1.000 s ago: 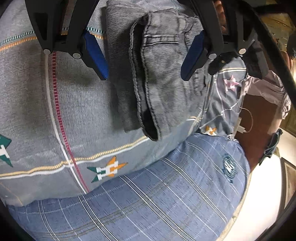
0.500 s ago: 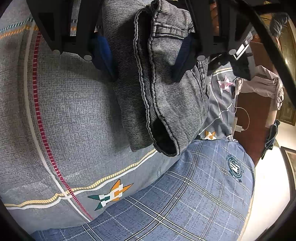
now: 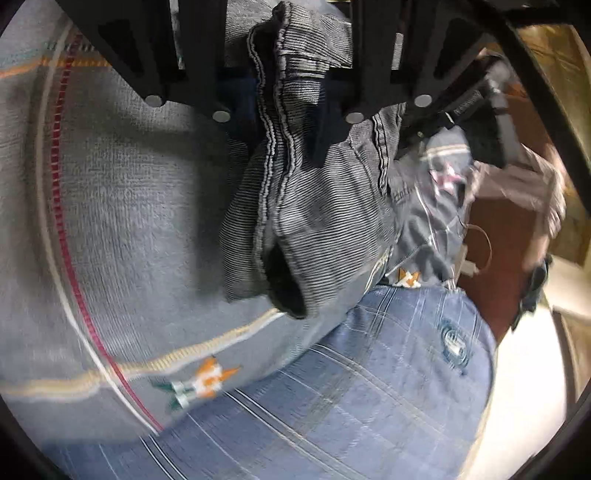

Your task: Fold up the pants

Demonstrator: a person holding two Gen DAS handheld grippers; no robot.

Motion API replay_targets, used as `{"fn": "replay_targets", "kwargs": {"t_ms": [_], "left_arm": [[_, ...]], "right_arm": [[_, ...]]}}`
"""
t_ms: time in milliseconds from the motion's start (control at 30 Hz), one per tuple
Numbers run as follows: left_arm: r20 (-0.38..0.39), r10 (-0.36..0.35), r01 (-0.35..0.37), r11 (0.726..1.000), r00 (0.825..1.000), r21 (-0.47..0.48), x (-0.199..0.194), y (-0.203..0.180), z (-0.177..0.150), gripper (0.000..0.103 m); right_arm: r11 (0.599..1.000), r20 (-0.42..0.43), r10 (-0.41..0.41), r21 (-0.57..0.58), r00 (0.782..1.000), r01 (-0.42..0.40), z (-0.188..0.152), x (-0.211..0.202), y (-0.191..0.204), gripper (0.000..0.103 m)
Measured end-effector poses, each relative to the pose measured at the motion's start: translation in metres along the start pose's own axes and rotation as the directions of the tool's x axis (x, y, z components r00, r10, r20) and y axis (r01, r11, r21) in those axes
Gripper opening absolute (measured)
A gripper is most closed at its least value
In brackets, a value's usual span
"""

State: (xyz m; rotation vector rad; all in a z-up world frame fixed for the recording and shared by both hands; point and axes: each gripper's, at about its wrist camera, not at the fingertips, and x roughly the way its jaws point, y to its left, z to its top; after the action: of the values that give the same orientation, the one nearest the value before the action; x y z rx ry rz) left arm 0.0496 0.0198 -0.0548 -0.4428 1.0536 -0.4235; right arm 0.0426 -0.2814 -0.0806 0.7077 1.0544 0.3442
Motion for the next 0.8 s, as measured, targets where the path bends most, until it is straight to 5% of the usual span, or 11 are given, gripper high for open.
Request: {"fn": "replay_targets", "kwargs": {"t_ms": [133,467,800], "left_arm": [[0.045,-0.033,0.032,0.999,0.998,0.036,-0.017,-0.008,0.0,0.017],[0.1,-0.102,0.092,0.991,0.99,0.099,-0.049,-0.05,0.05,0.016],[0.058,-0.062,0.055,0.991,0.996,0.12,0.022,-0.059,0.099,0.016]], "right_arm": [[0.992,0.064,-0.054,-0.113,0.997,0.061,-0.009,-0.017,0.032,0.021],[0.985,0.171,0.016,-0.169,0.985,0.013,0.013,-0.069,0.075,0.019],[0.993,0.204,-0.007,-0.11,0.979,0.031,0.085,-0.047,0.043,0.019]]}}
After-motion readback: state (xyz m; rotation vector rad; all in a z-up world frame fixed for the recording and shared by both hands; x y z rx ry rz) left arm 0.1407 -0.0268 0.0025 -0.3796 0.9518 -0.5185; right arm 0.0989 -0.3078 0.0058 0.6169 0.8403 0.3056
